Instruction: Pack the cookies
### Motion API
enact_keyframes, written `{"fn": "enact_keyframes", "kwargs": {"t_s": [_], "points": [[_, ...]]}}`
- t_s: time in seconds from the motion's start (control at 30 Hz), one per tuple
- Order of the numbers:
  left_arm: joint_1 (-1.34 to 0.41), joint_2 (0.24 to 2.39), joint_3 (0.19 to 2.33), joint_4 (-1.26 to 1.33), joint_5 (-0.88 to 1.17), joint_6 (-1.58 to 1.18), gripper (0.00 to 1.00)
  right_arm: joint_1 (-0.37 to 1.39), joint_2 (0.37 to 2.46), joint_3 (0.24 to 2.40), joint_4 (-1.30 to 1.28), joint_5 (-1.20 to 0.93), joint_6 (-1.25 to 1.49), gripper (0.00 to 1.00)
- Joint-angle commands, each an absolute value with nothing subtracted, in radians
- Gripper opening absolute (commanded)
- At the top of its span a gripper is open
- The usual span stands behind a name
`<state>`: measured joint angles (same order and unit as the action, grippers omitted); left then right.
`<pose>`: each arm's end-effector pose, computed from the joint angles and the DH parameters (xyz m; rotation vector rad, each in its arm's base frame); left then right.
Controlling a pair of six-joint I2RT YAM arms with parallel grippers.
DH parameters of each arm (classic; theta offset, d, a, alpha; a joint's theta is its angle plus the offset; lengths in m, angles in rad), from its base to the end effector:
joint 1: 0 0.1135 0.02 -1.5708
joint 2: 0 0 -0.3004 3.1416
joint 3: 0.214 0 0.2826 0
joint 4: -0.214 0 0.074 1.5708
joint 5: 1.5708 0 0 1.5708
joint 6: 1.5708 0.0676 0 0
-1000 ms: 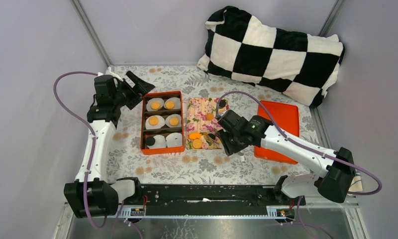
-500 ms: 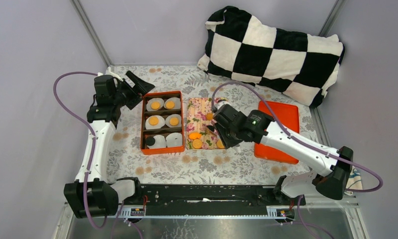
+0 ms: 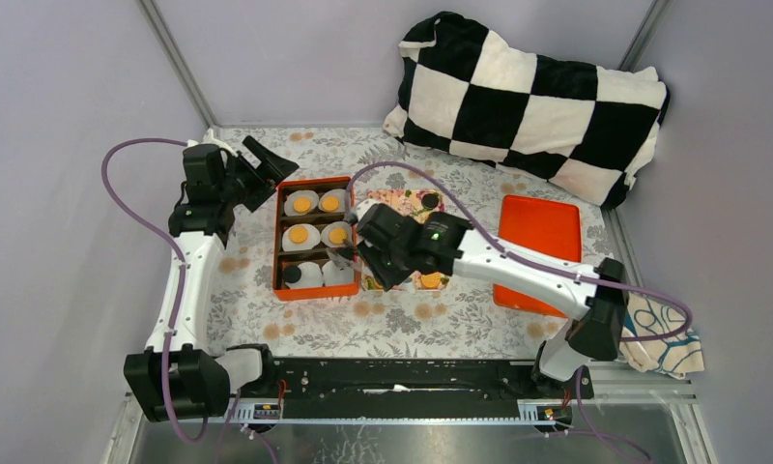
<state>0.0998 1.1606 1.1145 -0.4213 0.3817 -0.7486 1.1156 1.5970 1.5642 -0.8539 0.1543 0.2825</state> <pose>0.3019 0.0049 0.3746 -0.6308 1.9978 -0.7891 0.1829 0.3501 0.3556 -0.9447 2.3047 0.4231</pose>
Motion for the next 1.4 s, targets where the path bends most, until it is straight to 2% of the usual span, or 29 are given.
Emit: {"fn": "enact_keyframes", "kwargs": {"t_s": [0.0,0.17,0.2,0.23,0.27,0.37,0.6,0.7,0.9,1.0,1.17,1.23,1.3,1.37], "points": [[0.093,1.169,1.138,-0.426,0.365,-0.73,0.93,1.166,1.645,1.621,-0.803,0.112,0.249,0.18],[0.095,1.163,1.137,-0.433,0.359,-0.723,0.93,1.172,1.654,1.562,-0.776,0.112,0.256,0.2],[0.095,1.164,1.135,-0.432,0.36,-0.723,0.93,1.173,1.654,1.555,-0.775,0.112,0.258,0.22],[0.095,1.165,1.135,-0.431,0.363,-0.723,0.93,1.173,1.654,1.548,-0.775,0.113,0.26,0.32],[0.096,1.167,1.136,-0.43,0.367,-0.722,0.93,1.173,1.652,1.542,-0.772,0.111,0.263,0.37],[0.095,1.169,1.136,-0.425,0.382,-0.721,0.93,1.173,1.643,1.53,-0.767,0.119,0.27,0.45],[0.095,1.158,1.139,-0.417,0.394,-0.71,0.94,1.173,1.613,1.511,-0.749,0.161,0.277,0.53],[0.095,1.156,1.14,-0.417,0.394,-0.71,0.94,1.173,1.605,1.511,-0.748,0.184,0.277,0.5],[0.095,1.156,1.151,-0.415,0.391,-0.71,0.94,1.172,1.538,1.526,-0.733,0.237,0.281,0.34],[0.096,1.154,1.158,-0.414,0.383,-0.71,0.94,1.173,1.501,1.554,-0.752,0.282,0.286,0.31],[0.094,1.154,1.148,-0.407,0.374,-0.71,0.92,1.159,1.467,1.545,-0.834,0.583,0.331,0.3],[0.088,1.16,1.135,-0.396,0.381,-0.715,0.9,1.099,1.474,1.518,-0.883,0.649,0.369,0.3],[0.071,1.168,1.121,-0.385,0.386,-0.718,0.84,1.001,1.465,1.459,-0.887,0.628,0.401,0.31],[0.044,1.177,1.12,-0.382,0.372,-0.714,0.71,0.91,1.435,1.37,-0.827,0.612,0.404,0.31]]}}
